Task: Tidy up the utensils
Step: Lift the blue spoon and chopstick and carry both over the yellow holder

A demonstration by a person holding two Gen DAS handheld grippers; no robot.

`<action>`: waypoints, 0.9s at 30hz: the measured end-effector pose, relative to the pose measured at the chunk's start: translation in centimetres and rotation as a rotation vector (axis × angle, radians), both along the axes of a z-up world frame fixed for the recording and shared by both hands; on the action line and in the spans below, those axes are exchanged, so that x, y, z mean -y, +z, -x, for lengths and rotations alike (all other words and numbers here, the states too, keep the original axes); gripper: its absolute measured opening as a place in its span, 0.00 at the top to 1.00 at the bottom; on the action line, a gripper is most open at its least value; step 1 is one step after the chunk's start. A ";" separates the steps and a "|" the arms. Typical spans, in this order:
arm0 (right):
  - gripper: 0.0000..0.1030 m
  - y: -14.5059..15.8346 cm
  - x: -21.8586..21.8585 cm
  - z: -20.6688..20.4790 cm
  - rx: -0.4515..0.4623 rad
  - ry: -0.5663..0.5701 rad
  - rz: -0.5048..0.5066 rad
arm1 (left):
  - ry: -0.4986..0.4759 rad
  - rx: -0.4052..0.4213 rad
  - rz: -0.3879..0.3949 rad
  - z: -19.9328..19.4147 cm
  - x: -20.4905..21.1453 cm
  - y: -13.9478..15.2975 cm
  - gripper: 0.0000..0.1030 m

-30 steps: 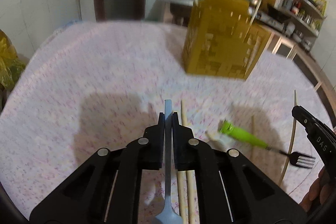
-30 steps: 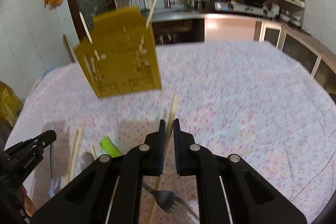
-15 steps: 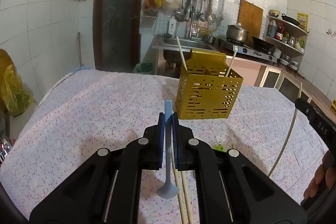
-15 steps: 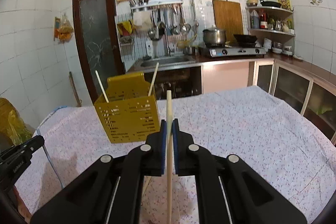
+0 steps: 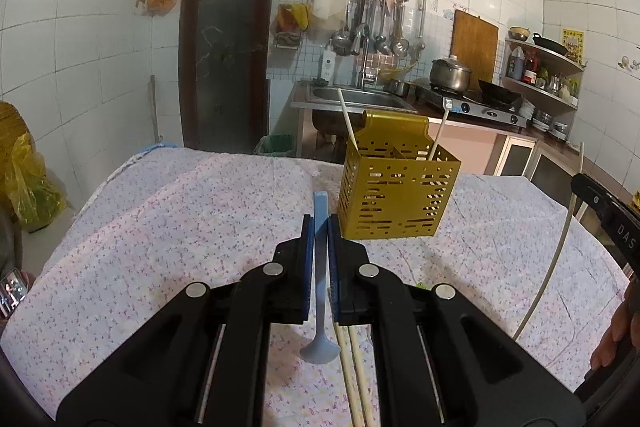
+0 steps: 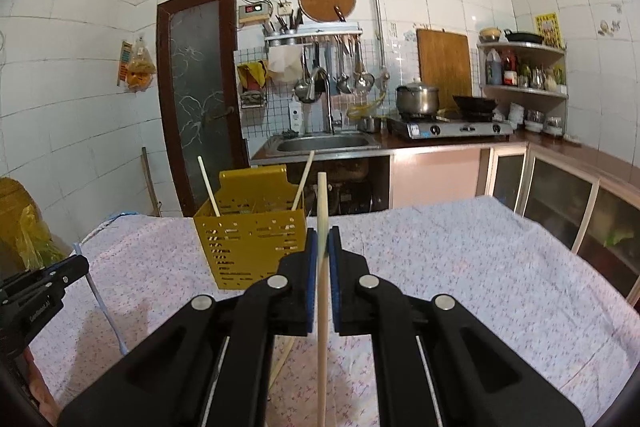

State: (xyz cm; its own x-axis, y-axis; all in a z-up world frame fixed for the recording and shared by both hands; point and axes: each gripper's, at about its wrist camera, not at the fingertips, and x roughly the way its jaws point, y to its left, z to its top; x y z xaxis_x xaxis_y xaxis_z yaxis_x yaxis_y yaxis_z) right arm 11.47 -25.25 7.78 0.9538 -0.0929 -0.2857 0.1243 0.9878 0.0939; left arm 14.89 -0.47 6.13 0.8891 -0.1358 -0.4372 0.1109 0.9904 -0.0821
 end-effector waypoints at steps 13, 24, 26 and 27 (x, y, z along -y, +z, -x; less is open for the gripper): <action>0.94 4.2 -0.6 -2.3 0.045 0.070 0.024 | -0.039 0.068 -0.020 -2.5 0.8 4.9 0.95; 0.94 11.4 -0.4 -8.1 0.134 0.108 0.028 | -0.074 0.188 0.026 -7.8 2.4 13.4 0.95; 0.94 12.6 -0.1 -9.6 0.163 0.122 0.009 | -0.092 0.195 0.053 -9.0 2.9 14.5 0.95; 0.94 13.1 -0.1 -10.5 0.176 0.124 0.005 | -0.099 0.200 0.064 -9.7 3.1 14.9 0.95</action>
